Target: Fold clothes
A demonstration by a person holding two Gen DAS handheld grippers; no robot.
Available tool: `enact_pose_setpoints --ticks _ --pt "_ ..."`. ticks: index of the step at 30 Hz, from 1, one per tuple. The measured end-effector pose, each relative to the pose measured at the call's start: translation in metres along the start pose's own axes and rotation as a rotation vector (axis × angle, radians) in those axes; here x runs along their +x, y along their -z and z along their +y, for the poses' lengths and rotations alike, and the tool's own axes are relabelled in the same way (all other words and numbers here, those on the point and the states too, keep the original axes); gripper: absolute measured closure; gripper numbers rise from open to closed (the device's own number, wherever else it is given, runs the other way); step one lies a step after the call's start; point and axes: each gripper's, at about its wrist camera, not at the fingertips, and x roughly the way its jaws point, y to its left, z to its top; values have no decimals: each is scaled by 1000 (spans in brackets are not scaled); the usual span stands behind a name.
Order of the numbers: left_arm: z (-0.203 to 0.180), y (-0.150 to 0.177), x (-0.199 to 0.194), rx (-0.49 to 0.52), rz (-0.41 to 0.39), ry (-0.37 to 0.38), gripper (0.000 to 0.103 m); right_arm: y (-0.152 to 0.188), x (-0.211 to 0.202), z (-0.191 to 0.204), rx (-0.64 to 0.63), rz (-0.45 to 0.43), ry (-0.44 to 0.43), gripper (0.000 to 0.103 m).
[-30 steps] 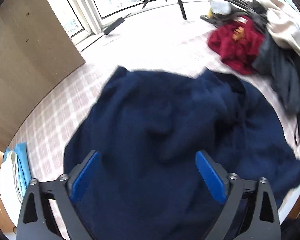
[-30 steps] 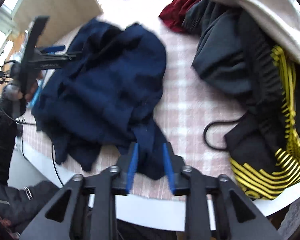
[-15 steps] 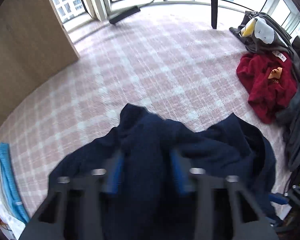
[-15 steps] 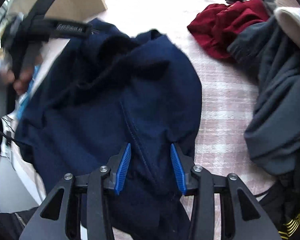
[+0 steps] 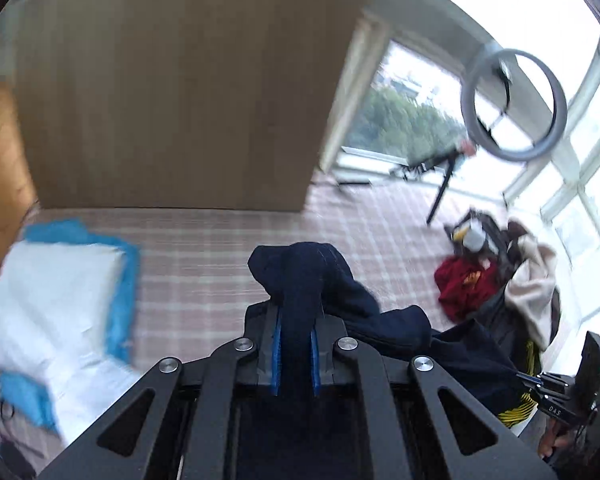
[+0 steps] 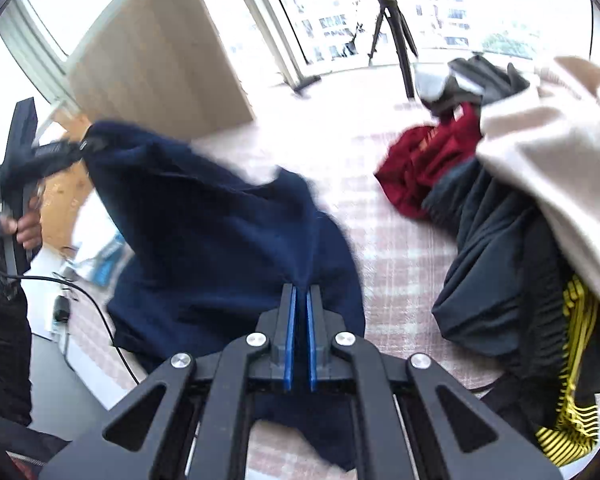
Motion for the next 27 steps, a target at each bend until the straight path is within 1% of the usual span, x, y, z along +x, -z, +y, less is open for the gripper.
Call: enact_pose_setpoints --ticks 2,4,5,6,7,8,10,11,12,13,14,15,16,17,19,21,25,27 --pt "30 16 -37 -59 -42 -20 93 -5 -16 11 -19 -27 -27 98" --pt "56 37 -70 -116 -66 -42 93 -8 -26 20 -32 -52 -46 98" --pt "67 48 -83 -134 -69 -52 93 -9 -32 22 -36 -63 -52 98" --pt "77 59 -88 -144 -61 -78 93 -9 -33 24 -43 -64 -49 98" --pt "87 70 -93 -154 -52 -104 92 -8 -25 26 -55 -47 -31 98" --pt "97 79 -87 -157 -14 -147 90 -8 -18 29 -67 -30 -13 98" --pt "116 99 -68 -163 74 -235 82 -7 -2 36 -96 5 20 98" --pt "125 107 -58 -175 110 -264 82 -6 10 45 -125 24 27 96" --pt "134 116 -47 -188 146 -292 84 -5 23 56 -166 46 22 95" --pt "144 125 -37 -201 182 -321 85 -3 37 70 -216 77 13 90" --pt "148 130 -33 -210 185 -314 85 -2 51 83 -267 103 7 79" --pt "153 135 -30 -219 188 -308 84 -1 65 97 -321 112 7 73" --pt "155 137 -32 -222 180 -300 81 0 79 109 -373 114 8 62" --pt "158 139 -34 -224 172 -291 79 0 94 119 -422 122 16 54" --pt "161 142 -43 -214 155 -291 74 -2 126 137 -506 162 44 54" --pt "160 142 -47 -192 152 -268 70 -3 158 150 -576 208 52 54" --pt "160 150 -49 -173 171 -247 69 -2 203 161 -658 264 103 54" --pt "161 154 -50 -171 184 -244 69 -2 213 160 -664 277 101 55"
